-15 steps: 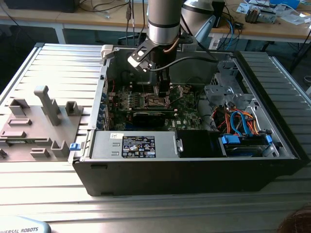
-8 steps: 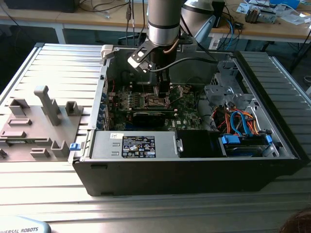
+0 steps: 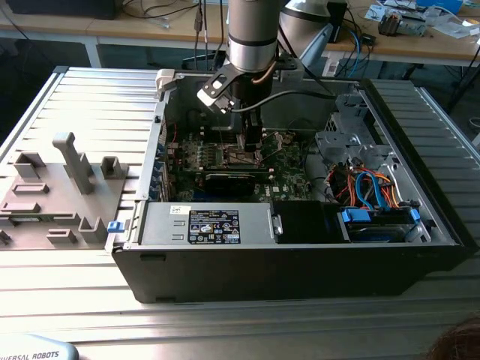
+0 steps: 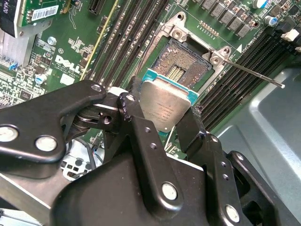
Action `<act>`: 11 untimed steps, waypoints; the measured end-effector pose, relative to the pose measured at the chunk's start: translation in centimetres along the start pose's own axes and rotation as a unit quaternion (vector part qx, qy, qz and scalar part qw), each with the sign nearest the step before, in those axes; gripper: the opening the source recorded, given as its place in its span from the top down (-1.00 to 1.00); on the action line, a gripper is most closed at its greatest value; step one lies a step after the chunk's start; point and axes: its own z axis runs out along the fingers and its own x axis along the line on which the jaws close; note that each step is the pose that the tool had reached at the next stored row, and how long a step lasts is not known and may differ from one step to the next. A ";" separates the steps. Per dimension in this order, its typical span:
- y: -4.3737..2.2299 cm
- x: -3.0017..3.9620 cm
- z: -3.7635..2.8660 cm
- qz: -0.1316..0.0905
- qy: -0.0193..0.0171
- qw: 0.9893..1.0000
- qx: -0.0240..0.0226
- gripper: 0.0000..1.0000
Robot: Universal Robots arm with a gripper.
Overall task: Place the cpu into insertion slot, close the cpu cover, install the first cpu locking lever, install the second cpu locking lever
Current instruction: 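Place the cpu into insertion slot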
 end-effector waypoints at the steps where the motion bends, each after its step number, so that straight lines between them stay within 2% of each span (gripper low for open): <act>1: 0.00 0.00 0.02 0.000 0.000 1.000 0.000 -0.08; 11: -0.01 0.00 0.21 0.000 0.000 1.000 0.000 -0.08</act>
